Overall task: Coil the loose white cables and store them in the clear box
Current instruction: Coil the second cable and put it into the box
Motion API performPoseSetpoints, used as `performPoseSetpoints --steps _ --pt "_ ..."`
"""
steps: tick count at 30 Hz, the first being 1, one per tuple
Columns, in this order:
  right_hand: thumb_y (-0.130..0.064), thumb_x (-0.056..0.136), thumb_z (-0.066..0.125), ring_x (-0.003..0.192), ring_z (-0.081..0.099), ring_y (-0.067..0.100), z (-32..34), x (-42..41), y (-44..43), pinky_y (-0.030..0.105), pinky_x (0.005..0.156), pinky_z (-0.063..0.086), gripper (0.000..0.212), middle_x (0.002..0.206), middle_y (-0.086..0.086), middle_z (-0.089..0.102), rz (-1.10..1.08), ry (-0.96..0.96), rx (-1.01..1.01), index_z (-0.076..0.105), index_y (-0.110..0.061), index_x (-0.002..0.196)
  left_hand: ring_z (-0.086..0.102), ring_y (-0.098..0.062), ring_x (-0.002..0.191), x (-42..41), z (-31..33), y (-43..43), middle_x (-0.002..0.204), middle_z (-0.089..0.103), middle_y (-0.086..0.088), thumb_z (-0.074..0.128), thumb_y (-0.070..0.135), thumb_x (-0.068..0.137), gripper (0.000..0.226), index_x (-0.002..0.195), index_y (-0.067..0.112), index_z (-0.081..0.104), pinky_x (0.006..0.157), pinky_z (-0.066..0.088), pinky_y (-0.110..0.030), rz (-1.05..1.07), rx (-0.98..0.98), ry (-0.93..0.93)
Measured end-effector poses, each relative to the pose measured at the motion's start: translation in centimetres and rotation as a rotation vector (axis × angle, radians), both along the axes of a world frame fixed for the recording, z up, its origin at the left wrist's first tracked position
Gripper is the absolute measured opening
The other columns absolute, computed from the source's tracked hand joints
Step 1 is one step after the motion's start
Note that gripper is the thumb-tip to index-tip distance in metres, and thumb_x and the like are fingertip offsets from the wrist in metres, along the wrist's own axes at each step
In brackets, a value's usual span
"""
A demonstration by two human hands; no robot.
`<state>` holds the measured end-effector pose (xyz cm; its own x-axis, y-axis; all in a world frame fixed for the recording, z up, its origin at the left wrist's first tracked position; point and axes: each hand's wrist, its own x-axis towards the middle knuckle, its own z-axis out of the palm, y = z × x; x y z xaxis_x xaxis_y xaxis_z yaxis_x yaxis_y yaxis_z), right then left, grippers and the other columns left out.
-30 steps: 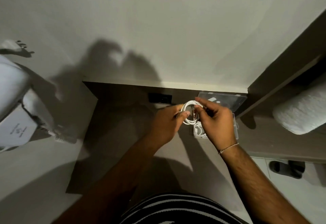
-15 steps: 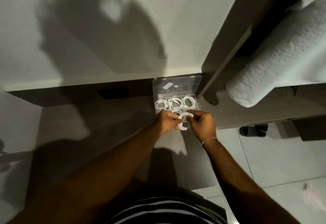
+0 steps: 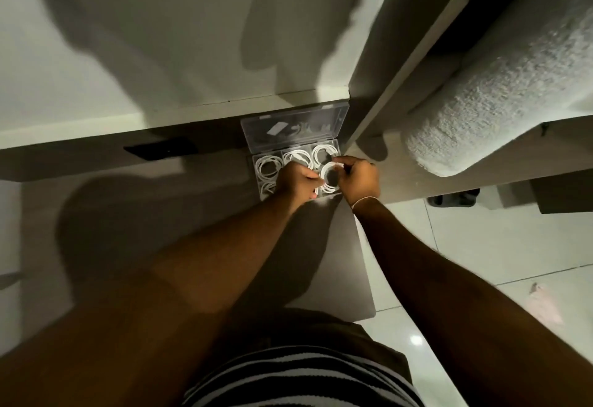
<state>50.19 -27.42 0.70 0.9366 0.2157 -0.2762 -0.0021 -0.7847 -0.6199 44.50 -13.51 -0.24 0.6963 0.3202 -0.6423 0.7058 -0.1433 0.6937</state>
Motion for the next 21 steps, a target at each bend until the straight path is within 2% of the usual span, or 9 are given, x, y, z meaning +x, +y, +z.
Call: performPoseSetpoints --steps 3,7,9,11,15,18,21 --pt "-0.010 0.092 0.065 0.109 0.075 0.028 -0.6 -0.6 -0.4 0.035 0.104 0.055 0.029 0.115 0.007 0.080 0.007 -0.033 0.013 0.080 -0.017 0.115 0.078 -0.033 0.073 -0.1 -0.5 -0.1 0.082 0.079 -0.017 0.082 0.015 0.085 0.017 0.092 0.000 0.080 0.074 0.064 -0.040 -0.089 0.129 -0.059" --pt "-0.018 0.096 0.062 0.110 0.073 0.031 -1.2 -1.4 -0.4 0.039 0.103 0.055 0.029 0.119 0.005 0.079 0.034 -0.034 -0.033 0.077 -0.023 0.120 0.073 -0.028 0.097 0.0 -0.5 -0.3 0.103 0.079 -0.009 0.081 0.025 0.085 0.020 0.103 0.017 0.079 0.088 0.059 -0.040 -0.226 0.303 -0.045" --pt "-0.026 0.097 0.058 0.102 0.074 0.033 -1.2 -1.6 -0.2 0.042 0.096 0.058 0.030 0.113 0.006 0.080 0.059 -0.042 -0.087 0.073 -0.027 0.124 0.071 -0.024 0.094 -0.1 -0.5 -0.3 0.101 0.078 -0.003 0.079 0.031 0.084 0.020 0.103 0.027 0.076 0.085 0.060 -0.037 -0.244 0.383 -0.056" --pt "-0.034 0.096 0.056 0.093 0.074 0.035 -1.3 -1.7 0.1 0.042 0.092 0.057 0.031 0.102 0.009 0.080 0.098 -0.081 -0.187 0.069 -0.028 0.124 0.072 -0.021 0.086 -0.2 -0.5 -0.4 0.095 0.077 0.000 0.079 0.031 0.082 0.021 0.102 0.032 0.073 0.079 0.061 -0.035 -0.234 0.372 -0.061" --pt "-0.039 0.092 0.056 0.097 0.069 0.035 -2.2 -1.8 0.1 0.043 0.096 0.045 0.030 0.093 0.012 0.076 0.159 -0.162 -0.387 0.063 -0.020 0.114 0.072 -0.019 0.084 -0.2 -0.4 -0.6 0.095 0.076 0.001 0.080 0.026 0.084 0.024 0.104 0.035 0.073 0.076 0.063 -0.035 -0.262 0.374 -0.061" --pt "-0.035 0.092 0.060 0.111 0.059 0.034 -3.0 -2.1 -0.5 0.041 0.094 0.043 0.023 0.094 0.013 0.075 0.166 -0.167 -0.394 0.069 -0.020 0.107 0.071 -0.023 0.093 0.1 -0.3 -0.6 0.105 0.076 -0.003 0.077 0.026 0.088 0.023 0.109 0.032 0.077 0.084 0.062 -0.037 -0.310 0.417 -0.068" --pt "-0.040 0.095 0.060 0.112 0.054 0.033 -3.3 -2.4 -0.8 0.042 0.090 0.042 0.027 0.098 0.008 0.075 0.235 -0.218 -0.466 0.076 -0.021 0.104 0.070 -0.027 0.099 0.4 -0.2 -0.8 0.106 0.075 -0.007 0.069 0.027 0.094 0.020 0.111 0.024 0.078 0.087 0.060 -0.040 -0.411 0.471 -0.035"
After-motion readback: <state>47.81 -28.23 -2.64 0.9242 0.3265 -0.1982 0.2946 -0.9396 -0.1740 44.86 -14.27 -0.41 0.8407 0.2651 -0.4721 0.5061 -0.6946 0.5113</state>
